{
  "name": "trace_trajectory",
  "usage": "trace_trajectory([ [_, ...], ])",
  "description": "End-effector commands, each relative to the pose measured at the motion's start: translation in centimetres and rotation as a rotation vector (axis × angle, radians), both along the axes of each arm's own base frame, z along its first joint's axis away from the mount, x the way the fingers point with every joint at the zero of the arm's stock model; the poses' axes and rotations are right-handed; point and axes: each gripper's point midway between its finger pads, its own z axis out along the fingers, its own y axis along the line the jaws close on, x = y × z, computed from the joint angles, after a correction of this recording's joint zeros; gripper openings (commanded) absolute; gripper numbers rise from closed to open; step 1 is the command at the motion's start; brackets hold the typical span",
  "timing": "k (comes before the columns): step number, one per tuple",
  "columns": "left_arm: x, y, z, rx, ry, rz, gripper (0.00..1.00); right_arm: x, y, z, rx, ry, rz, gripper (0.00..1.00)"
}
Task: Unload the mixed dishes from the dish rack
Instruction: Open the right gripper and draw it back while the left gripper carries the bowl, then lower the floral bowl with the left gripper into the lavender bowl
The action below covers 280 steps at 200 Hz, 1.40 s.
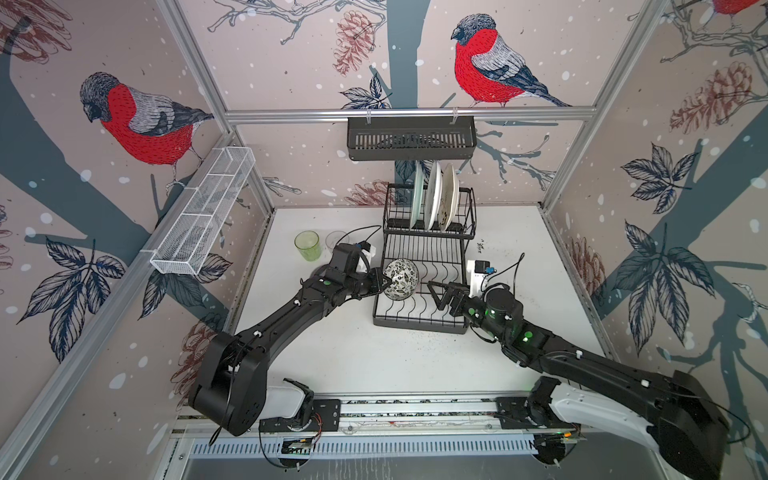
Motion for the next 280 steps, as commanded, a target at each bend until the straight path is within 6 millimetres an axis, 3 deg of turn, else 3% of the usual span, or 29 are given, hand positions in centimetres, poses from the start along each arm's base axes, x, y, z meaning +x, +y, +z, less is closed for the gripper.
trace_trajectory([
  [1,-0.1,1.7,-0.1,0.07,-0.022,0.039,0.0,-0.1,-0.3,0.1,-0.019,-0.021,-0.004,1.0],
  [34,-0.1,4.5,-0.4,0.12,-0.004,0.133,0.0,-0.4,-1.0,0.4,-0.036,-0.048,-0.013,1.0],
  [117,0.4,12.7,1.4,0.26,-0.037,0.357,0.0,-1.3,-2.8,-0.5,-0.081,-0.073,-0.021,1.0],
  [205,0.7,20.2,1.2,0.423,0.04,0.502,0.0,-1.2,-5.7,-0.7,-0.085,-0.098,-0.073,1.0],
  [280,1.2,22.9,-0.4,0.49,0.099,0.548,0.0,-0.8,-7.3,-0.7,-0.093,-0.109,-0.101,1.0],
])
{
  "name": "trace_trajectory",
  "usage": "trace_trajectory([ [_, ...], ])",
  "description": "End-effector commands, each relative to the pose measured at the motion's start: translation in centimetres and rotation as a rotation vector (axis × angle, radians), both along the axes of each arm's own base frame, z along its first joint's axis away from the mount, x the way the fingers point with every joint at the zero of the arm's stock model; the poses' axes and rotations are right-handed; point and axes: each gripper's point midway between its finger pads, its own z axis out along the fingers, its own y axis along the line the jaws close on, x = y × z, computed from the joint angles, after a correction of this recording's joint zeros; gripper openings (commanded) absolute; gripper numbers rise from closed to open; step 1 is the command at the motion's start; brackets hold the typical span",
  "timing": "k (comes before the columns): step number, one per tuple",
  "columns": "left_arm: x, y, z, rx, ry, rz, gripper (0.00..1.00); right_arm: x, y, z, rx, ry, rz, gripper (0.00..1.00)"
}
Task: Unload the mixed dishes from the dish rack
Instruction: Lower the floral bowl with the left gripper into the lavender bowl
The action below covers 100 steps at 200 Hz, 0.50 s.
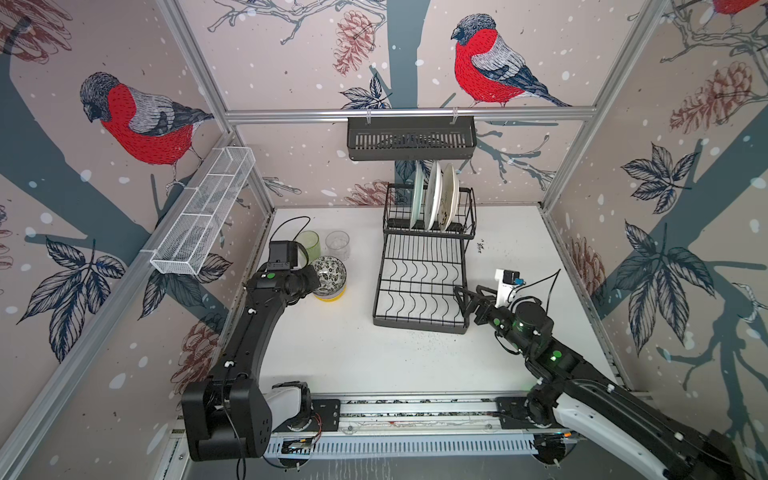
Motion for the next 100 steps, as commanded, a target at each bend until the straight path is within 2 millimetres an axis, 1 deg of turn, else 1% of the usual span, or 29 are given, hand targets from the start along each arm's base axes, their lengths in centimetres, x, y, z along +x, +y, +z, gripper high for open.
trace_trajectory([
  [1,0.5,0.7,0.3,0.036,-0.003,0.008,0.0,-0.1,-0.1,-0.1,-0.017,-0.005,0.012,1.0],
  [35,0.9,0.8,-0.4,0.042,0.021,0.0,0.0,0.2,-0.6,-0.4,-0.013,0.01,-0.008,1.0],
  [58,0.8,0.9,-1.8,0.049,0.073,-0.018,0.0,0.4,-0.9,-0.6,-0.009,0.017,-0.013,1.0],
  [60,1.2,0.9,-1.1,0.05,0.058,-0.02,0.0,0.4,-0.9,-0.5,-0.007,0.016,-0.012,1.0],
  [64,1.4,0.8,-1.0,0.048,0.058,-0.027,0.0,0.4,-0.9,-0.6,-0.007,0.018,-0.013,1.0],
  [100,2.4,0.3,-1.5,0.016,0.078,-0.04,0.0,0.5,-1.0,-0.9,0.01,0.027,-0.016,1.0],
])
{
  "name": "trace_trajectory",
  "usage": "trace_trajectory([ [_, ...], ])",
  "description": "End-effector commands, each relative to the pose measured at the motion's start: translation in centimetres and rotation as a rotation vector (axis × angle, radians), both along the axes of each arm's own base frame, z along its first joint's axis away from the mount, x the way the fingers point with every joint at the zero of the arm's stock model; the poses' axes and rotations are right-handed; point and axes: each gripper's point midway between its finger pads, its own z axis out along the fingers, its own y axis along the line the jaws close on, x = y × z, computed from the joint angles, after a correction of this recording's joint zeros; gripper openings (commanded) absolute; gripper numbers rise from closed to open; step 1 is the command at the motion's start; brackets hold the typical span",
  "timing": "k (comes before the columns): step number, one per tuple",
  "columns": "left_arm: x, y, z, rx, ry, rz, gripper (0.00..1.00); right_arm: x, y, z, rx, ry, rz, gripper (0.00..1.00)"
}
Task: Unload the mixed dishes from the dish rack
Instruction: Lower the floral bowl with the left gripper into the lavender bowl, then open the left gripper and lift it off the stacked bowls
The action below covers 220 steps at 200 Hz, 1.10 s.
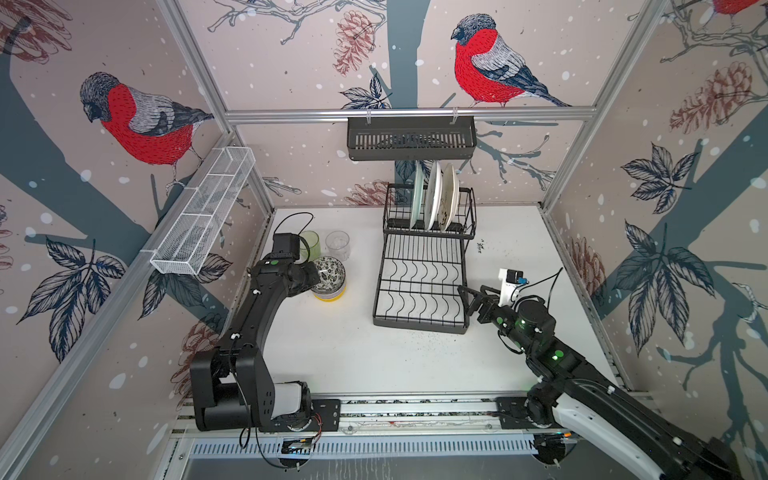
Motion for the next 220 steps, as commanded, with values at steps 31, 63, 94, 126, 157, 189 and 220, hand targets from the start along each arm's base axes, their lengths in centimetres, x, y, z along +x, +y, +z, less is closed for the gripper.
trace_trajectory([
  [31,0.9,-0.5,-0.6,-0.027,0.025,-0.028,0.0,0.0,0.0,0.2,0.03,0.004,0.004,1.0],
  [63,0.7,-0.3,-0.4,-0.015,0.022,-0.026,0.19,0.1,-0.1,0.1,0.027,0.006,0.003,1.0],
  [94,0.7,0.1,0.2,0.007,0.004,-0.02,0.78,0.1,0.1,0.1,0.03,0.006,0.007,1.0],
  [126,1.0,-0.9,1.3,-0.026,-0.022,-0.074,0.97,0.2,0.1,0.1,0.032,0.011,0.008,1.0],
  [157,1.4,-2.6,2.7,-0.112,-0.071,-0.125,0.97,0.3,0.1,-0.2,0.032,0.021,0.007,1.0],
  [189,1.6,-4.3,4.6,-0.201,-0.155,-0.151,0.97,0.4,0.1,-0.5,0.024,0.034,0.005,1.0],
  [220,1.8,-5.4,6.0,-0.234,-0.223,-0.179,0.97,0.5,0.0,-0.5,0.009,0.043,-0.003,1.0],
])
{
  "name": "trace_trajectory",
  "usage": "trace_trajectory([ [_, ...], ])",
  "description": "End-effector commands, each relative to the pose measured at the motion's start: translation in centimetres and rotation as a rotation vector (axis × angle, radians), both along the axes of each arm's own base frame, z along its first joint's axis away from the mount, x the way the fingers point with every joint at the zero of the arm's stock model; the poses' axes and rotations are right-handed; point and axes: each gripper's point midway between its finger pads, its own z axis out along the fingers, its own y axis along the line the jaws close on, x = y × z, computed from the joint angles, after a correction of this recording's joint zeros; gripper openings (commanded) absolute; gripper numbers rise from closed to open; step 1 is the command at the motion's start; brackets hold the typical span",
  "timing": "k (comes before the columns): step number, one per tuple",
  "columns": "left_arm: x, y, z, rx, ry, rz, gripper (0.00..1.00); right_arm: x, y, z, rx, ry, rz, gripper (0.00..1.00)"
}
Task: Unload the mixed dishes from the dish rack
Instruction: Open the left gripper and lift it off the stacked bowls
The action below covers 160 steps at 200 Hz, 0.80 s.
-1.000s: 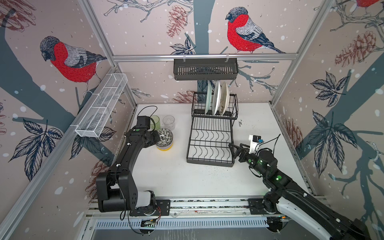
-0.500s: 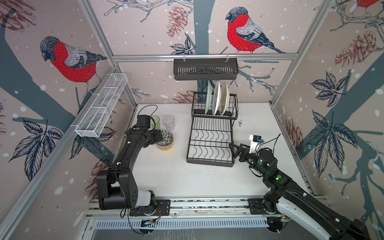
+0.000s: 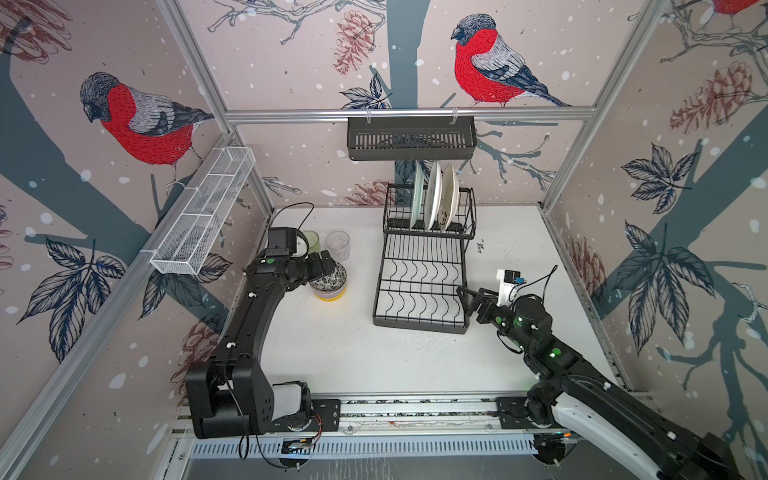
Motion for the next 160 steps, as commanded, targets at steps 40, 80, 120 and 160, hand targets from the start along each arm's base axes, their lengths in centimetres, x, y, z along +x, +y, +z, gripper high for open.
trace_trajectory([
  [40,0.6,-2.9,2.4,-0.073,-0.107,-0.066,0.97,0.6,0.0,0.3,-0.008,-0.002,-0.011,1.0],
  [80,1.3,-2.4,1.3,-0.041,-0.123,-0.048,0.97,1.3,0.2,-0.1,-0.019,0.024,-0.023,1.0],
  [120,1.8,-2.3,1.0,-0.058,-0.173,-0.023,0.97,1.7,0.3,-0.6,-0.016,0.046,-0.038,1.0],
  [160,1.8,-3.8,1.7,-0.106,-0.203,-0.078,0.97,1.9,0.5,-0.5,-0.01,0.064,-0.038,1.0],
])
